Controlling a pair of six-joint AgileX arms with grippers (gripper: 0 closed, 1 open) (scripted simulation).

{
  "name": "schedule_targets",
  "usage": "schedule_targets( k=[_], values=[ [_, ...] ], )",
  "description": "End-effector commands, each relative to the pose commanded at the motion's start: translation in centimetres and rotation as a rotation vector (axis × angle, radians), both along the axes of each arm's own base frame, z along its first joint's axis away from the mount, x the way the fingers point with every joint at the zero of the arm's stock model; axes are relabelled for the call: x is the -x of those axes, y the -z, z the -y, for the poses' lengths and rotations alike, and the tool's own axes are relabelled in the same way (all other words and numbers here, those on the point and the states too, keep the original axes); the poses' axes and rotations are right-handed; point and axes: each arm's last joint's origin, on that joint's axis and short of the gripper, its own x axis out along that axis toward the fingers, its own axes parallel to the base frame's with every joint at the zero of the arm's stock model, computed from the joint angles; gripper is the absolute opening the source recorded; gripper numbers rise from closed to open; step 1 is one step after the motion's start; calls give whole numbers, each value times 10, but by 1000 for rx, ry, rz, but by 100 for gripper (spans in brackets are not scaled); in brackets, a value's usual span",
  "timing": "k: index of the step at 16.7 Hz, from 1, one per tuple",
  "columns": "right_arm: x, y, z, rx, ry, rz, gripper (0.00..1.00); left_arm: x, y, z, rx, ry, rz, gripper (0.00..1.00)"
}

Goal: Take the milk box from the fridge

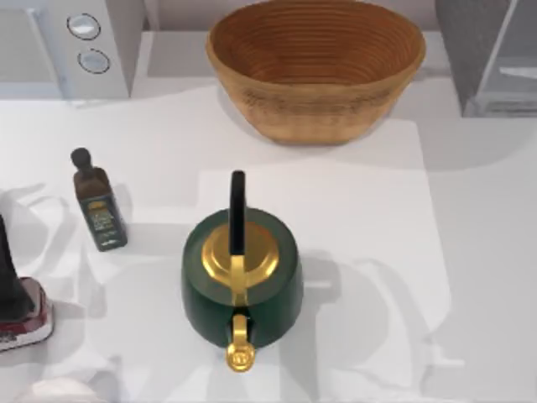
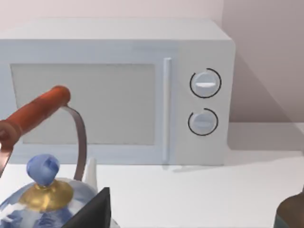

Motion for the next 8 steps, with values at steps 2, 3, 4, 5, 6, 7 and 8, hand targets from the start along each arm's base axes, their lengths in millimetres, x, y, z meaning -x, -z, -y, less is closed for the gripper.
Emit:
schedule_targets(
  k=[2,3,4,5,6,7,8],
  values=[
    [-3,17,9,-19,10,-17,100,0,0,0,0,0,0,100],
    [-4,24,11,-29,10,-24,100,0,0,0,0,0,0,100],
    [-6,30,13,-37,5,-31,100,0,0,0,0,0,0,100],
    [-8,35,13,-44,-4,-36,100,0,0,0,0,0,0,100],
    [-10,39,12,-50,-14,-39,100,0,0,0,0,0,0,100],
    [-11,42,11,-54,-25,-41,100,0,0,0,0,0,0,100],
    [-12,44,11,-57,-33,-43,100,0,0,0,0,0,0,100]
  ],
)
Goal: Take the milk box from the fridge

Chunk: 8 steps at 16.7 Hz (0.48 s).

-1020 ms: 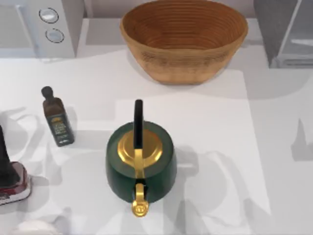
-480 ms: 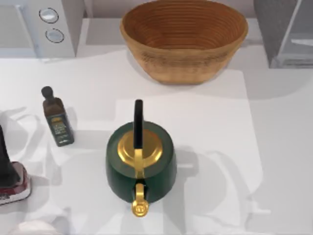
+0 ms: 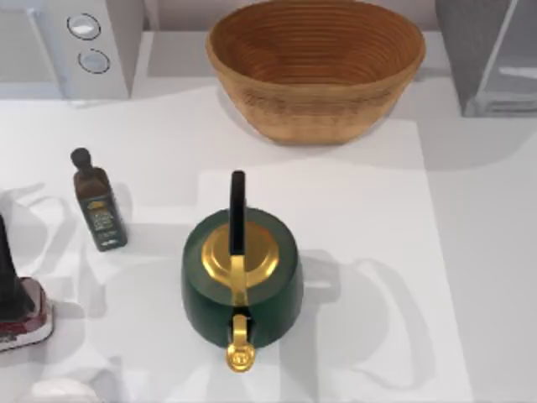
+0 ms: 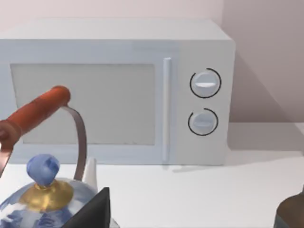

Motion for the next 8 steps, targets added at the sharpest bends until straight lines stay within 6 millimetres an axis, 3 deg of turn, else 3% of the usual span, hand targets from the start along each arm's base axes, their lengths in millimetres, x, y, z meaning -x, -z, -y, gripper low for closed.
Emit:
schedule_targets(
  k=[6,8],
  values=[
    [0,0,0,0,2,-1,100,0,0,0,0,0,0,100],
    [-3,-8,7,30,14,44,100,0,0,0,0,0,0,100]
  ],
)
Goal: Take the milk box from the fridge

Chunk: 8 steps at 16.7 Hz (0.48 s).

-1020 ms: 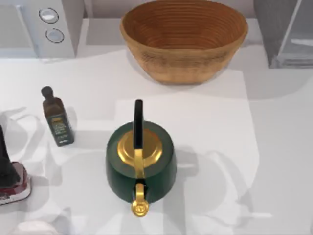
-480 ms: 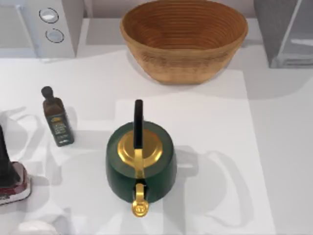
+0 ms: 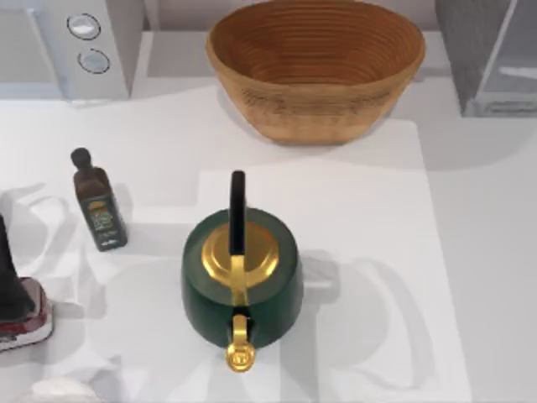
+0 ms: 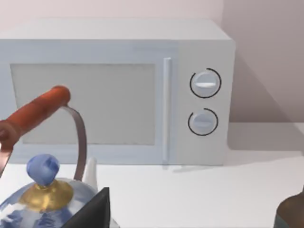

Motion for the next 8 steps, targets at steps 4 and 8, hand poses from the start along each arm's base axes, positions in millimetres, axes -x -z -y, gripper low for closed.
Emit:
schedule_targets(
  k=[4,8],
  values=[
    [-31,-33,13,92,-45,129,100,0,0,0,0,0,0,100],
    [-84,-49,9,81,-146,141,100,0,0,0,0,0,0,100]
  ],
)
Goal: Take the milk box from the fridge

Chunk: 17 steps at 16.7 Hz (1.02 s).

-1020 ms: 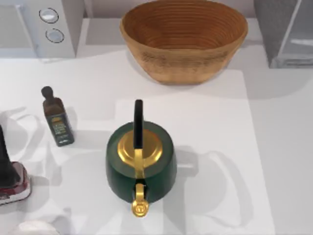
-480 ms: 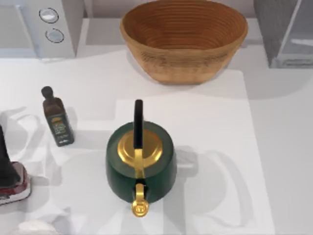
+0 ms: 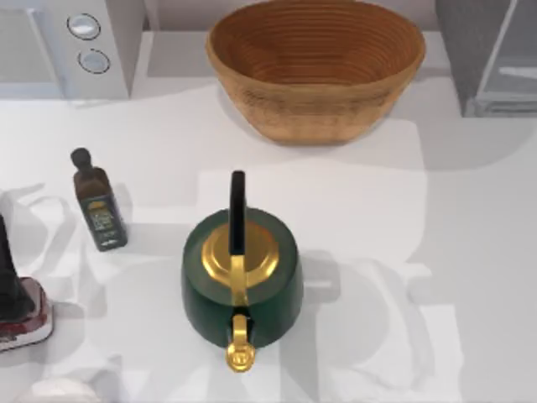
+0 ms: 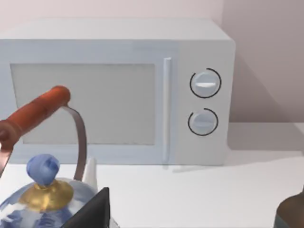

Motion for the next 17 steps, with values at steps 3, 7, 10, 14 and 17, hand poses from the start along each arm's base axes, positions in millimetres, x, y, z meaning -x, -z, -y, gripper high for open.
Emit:
schedule_targets(
  k=[3,7,10,14,17],
  values=[
    [-45,3,-15,-40,-50,-54,100,0,0,0,0,0,0,100],
    [-84,37,-26,-80,4,-176,100,0,0,0,0,0,0,100],
    [-90,70,-12,-91,108,-266,100,0,0,0,0,0,0,100],
    [-89,78,-4,-92,147,-285,100,0,0,0,0,0,0,100],
    [-89,77,-7,-93,143,-285,100,0,0,0,0,0,0,100]
  ],
)
